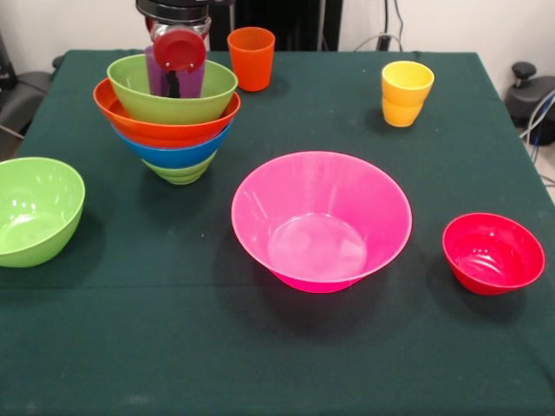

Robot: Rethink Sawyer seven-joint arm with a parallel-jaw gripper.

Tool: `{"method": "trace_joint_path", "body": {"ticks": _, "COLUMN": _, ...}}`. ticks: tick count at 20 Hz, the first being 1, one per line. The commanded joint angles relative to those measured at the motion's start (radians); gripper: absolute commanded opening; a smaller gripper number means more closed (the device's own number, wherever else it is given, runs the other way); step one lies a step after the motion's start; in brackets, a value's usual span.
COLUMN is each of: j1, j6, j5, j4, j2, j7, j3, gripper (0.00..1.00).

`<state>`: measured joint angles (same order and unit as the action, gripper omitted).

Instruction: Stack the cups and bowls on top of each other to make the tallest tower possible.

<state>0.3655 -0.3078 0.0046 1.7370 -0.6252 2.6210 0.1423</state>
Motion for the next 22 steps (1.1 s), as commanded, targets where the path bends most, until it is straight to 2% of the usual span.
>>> {"method": "trace_joint_path", "body": {"ticks": 1, "j1": -0.004, "j6": -0.111, "j5": -0.009, "j4": -0.028, "j2": 0.002, "j7": -0.037, "j3": -0.123, "gripper": 1.0}}
{"method": "trace_joint_path", "body": {"ticks": 14, "j1": 0.001, "j6": -0.094, "j5": -0.012, "j4": 0.002, "j2": -0.016, "j7": -0.032, "j3": -0.13, "gripper": 1.0}}
{"method": "trace_joint_path", "body": {"ticks": 19, "j1": -0.016, "j6": -0.13, "j5": 0.002, "j4": 0.036, "j2": -0.08, "j7": -0.011, "j3": -0.114, "gripper": 1.0}}
{"method": "trace_joint_path", "body": {"ticks": 22, "j1": -0.045, "j6": -0.216, "j5": 0.017, "j4": 0.063, "j2": -0.161, "j7": 0.004, "j3": -0.09, "gripper": 1.0}}
